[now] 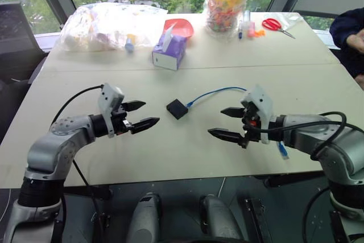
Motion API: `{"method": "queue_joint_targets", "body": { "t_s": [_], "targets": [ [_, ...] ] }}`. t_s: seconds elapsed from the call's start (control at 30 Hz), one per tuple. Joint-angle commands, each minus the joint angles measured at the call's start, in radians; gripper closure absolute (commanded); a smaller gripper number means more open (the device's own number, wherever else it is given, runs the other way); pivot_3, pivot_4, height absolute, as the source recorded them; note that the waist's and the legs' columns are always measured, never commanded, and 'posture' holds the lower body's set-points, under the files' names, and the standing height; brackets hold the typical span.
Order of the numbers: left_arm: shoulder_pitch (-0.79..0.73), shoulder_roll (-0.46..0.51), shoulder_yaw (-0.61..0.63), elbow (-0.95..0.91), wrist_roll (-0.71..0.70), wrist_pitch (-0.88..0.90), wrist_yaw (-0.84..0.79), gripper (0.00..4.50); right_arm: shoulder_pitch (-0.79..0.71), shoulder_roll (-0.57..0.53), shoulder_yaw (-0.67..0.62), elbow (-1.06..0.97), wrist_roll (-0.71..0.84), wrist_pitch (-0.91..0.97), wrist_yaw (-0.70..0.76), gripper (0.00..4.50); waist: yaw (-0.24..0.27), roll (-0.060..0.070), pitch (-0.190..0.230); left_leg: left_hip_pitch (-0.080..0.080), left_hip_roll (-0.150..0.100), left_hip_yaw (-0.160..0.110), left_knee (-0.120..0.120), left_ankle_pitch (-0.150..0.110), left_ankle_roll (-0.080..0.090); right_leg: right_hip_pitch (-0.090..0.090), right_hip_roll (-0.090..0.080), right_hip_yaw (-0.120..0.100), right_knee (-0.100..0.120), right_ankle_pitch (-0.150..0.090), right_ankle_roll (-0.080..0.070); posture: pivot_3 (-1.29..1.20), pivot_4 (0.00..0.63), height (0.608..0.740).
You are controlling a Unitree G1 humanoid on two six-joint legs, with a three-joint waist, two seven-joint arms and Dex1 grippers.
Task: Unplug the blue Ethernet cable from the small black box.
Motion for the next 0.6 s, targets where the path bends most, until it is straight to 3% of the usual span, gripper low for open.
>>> {"method": "queue_joint_targets", "body": {
  "t_s": [0.03, 0.6],
  "targets": [
    [-0.021, 0.021, 0.012, -0.005, -0.005, -0.006, -0.020, 0.05, -0.031, -0.016, -0.001, -0.001, 0.007, -0.008, 0.013, 0.00, 0.000, 0.000, 0.000, 0.000, 0.000, 0.000, 0.000, 0.000, 0.000, 0.000, 0.000, 0.000, 0.000, 0.000, 0.000, 0.00, 0.150, 0.735],
    [-0.029, 0.043, 0.003, -0.005, -0.006, 0.005, -0.059, 0.05, -0.122, -0.083, 0.078, 0.073, -0.074, -0.103, 0.093, 0.00, 0.000, 0.000, 0.000, 0.000, 0.000, 0.000, 0.002, 0.000, 0.000, 0.000, 0.000, 0.000, 0.001, 0.000, 0.000, 0.00, 0.150, 0.735]
  ]
}}
